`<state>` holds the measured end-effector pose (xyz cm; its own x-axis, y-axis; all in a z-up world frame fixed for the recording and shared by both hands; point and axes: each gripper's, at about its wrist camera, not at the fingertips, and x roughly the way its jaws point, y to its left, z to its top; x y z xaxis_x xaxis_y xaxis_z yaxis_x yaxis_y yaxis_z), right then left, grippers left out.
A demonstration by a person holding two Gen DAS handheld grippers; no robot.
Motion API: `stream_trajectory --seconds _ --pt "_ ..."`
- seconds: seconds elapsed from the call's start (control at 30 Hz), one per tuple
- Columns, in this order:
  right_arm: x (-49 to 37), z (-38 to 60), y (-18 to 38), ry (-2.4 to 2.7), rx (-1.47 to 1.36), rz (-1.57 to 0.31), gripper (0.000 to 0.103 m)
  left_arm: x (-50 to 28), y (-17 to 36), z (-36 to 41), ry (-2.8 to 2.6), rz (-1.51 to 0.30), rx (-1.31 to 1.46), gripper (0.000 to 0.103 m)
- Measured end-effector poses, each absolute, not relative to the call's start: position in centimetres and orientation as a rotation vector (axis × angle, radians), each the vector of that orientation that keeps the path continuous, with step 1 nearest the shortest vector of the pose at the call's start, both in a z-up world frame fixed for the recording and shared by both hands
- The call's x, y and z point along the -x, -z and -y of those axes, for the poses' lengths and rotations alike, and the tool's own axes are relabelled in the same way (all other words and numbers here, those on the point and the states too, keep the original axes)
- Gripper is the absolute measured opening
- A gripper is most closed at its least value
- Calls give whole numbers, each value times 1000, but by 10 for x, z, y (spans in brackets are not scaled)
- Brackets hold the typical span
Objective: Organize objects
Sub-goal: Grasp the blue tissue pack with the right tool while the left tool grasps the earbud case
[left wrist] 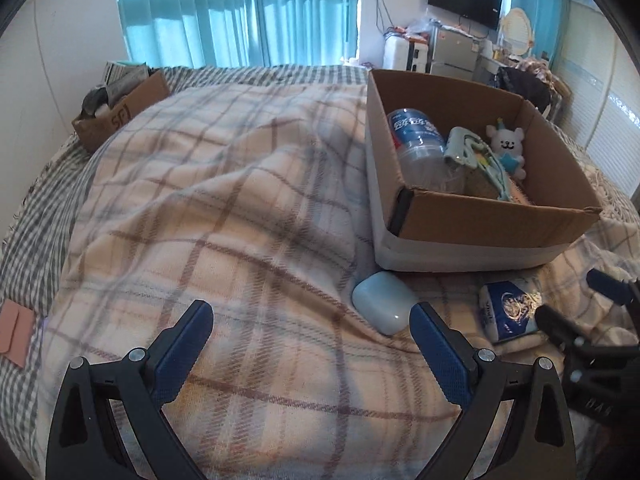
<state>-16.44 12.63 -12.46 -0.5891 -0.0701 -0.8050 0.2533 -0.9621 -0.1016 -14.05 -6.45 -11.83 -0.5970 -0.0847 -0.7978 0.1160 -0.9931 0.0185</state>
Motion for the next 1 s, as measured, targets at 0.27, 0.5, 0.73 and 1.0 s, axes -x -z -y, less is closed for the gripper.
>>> stream_trajectory --seconds 0.27,0.5,0.73,1.0 --pt "178 -117 159 2530 -1457 -328 91 152 127 54 2686 -43 -1436 101" --pt "176 -122 167 2472 -1481 -291 62 166 139 38 2680 -51 -1512 101" --pt "168 -145 153 2514 -1438 -223 31 190 164 14 2665 57 -1588 99" --pt "169 -152 156 2507 -1441 -189 47 194 179 9 2663 94 -1612 62"
